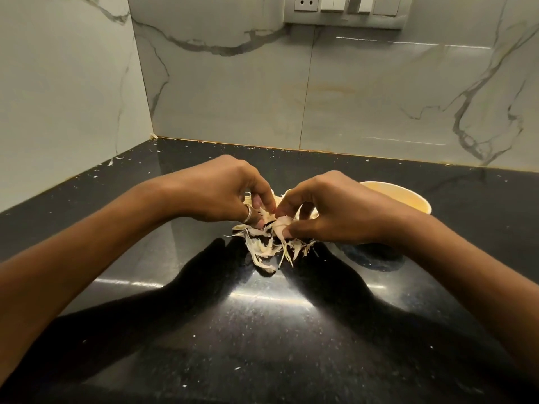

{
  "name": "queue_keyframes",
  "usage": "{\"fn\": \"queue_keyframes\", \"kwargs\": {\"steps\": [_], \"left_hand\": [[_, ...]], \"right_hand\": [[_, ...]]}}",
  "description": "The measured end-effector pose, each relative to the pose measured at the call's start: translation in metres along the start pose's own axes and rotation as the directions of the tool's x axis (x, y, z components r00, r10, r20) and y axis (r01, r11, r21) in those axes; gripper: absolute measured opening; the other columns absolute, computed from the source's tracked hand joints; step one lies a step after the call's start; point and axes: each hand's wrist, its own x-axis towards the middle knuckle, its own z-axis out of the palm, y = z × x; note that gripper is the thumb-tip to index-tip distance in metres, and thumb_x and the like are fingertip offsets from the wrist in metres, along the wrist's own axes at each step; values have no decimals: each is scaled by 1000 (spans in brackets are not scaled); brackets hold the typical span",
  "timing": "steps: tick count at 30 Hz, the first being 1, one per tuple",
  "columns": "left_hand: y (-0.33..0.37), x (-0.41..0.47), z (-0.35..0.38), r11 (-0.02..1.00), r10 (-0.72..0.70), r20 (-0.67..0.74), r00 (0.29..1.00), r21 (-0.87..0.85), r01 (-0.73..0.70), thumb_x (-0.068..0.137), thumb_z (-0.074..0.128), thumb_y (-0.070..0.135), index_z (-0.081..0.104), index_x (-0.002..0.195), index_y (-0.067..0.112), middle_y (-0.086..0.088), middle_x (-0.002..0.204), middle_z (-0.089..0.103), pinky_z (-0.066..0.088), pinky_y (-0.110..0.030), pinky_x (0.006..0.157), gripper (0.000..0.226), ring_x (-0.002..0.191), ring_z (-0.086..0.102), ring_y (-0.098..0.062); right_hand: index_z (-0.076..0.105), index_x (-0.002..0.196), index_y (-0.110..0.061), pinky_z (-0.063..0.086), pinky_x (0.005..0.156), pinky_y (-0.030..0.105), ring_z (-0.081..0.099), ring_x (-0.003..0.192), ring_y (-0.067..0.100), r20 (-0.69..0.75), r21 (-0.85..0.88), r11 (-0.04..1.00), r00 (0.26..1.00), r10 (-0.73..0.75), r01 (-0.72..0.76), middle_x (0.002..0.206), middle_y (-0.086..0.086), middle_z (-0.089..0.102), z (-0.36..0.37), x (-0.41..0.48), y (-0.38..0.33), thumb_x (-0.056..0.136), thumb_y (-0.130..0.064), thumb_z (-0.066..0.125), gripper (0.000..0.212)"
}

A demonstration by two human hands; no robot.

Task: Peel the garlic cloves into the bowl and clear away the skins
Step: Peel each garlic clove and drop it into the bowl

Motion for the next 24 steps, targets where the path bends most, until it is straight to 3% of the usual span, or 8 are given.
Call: {"fn": "queue_keyframes", "kwargs": {"steps": [4,7,10,12,15,17,21,24], "left_hand": [[0,0,1,1000,-3,2,1000,4,3,79,86,28,77,98,36,14,82,65,37,-19,63,23,67,54,10],[1,-1,1,1000,-11,3,1000,-6,11,80,85,25,77,97,35,14,80,66,36,-11,61,21,67,55,12],[3,-1,0,999,10,-55,998,-33,-12,87,77,17,79,100,29,19,72,67,38,-5,60,17,66,56,14],[7,-1,-1,996,7,-101,995,-90,-17,90,73,30,78,102,32,24,74,68,41,-9,60,12,66,60,5],[14,-1,2,964,-24,-58,998,-264,8,83,66,56,76,102,33,13,79,73,56,-27,68,31,70,68,-7],[18,-1,6,947,-47,-44,998,-319,30,76,70,60,76,100,31,13,73,71,51,-24,62,37,65,64,-4],[17,3,11,925,-100,-28,995,-371,83,78,83,40,77,96,25,6,71,72,43,-22,59,24,60,56,-4],[17,3,13,887,-119,-17,993,-451,99,81,83,25,77,98,19,5,64,67,42,-20,54,19,56,53,-7]], "right_hand": [[77,94,-25,50,70,28,64,73,8,19,-28,999,1000,23,-22,78,-7,72,-3,-2,1,84,-29,81,12],[77,89,-25,48,64,23,64,70,7,20,-47,998,999,48,-47,75,-8,71,-11,-4,3,83,-31,81,10],[79,96,-24,50,66,20,66,74,3,-40,-15,998,997,64,-65,81,-11,74,-20,-6,6,83,-34,82,16],[79,97,-23,53,68,26,67,73,5,-75,24,997,995,72,-70,81,-9,75,-23,-6,8,83,-33,82,17],[78,92,-22,46,56,17,63,63,1,-89,51,996,993,78,-73,73,-8,72,-19,-5,7,84,-35,81,15],[76,89,-23,44,55,13,63,61,-1,-90,67,995,993,80,-74,71,-9,71,-16,-4,6,84,-39,81,17],[77,90,-20,51,54,19,69,60,10,-69,160,983,992,102,-89,71,-5,75,-17,-3,5,87,-29,80,10],[79,92,-16,54,59,19,72,61,6,-74,211,974,992,100,-82,72,-3,76,-17,-3,7,93,-16,73,6]]}}
